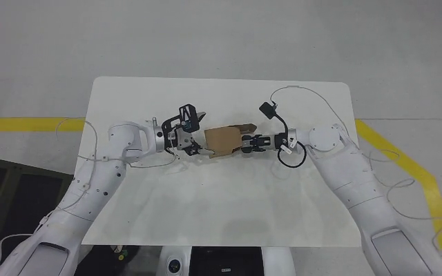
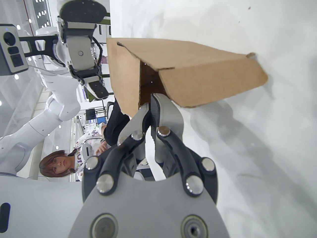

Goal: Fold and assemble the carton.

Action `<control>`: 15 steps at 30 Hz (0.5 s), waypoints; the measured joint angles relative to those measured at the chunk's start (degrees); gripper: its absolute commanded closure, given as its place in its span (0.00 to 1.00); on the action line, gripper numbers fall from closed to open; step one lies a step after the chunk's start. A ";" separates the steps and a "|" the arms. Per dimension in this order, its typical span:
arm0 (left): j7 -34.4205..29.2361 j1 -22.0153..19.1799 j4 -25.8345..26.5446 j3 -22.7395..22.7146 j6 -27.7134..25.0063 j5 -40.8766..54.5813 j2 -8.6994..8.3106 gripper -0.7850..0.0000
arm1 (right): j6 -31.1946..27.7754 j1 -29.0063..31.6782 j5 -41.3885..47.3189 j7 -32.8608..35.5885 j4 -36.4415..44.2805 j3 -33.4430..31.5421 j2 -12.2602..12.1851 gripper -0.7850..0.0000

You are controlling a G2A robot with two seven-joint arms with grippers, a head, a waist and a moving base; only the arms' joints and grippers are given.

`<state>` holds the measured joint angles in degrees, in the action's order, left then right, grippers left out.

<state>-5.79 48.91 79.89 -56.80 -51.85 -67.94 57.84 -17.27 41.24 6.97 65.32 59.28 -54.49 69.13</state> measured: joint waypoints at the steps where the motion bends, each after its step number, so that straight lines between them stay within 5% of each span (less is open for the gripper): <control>1: -0.27 -0.01 0.08 -0.18 -0.26 0.13 -0.04 0.00 | -0.22 -0.06 0.20 0.03 -0.09 0.09 0.05 1.00; 15: -4.32 -4.83 -6.31 0.71 2.00 7.16 1.37 0.00 | -3.30 -0.87 0.51 0.33 1.95 1.16 0.46 1.00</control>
<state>-10.11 44.09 73.59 -56.09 -49.86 -60.78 59.21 -20.57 40.36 7.47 65.65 61.24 -53.33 69.59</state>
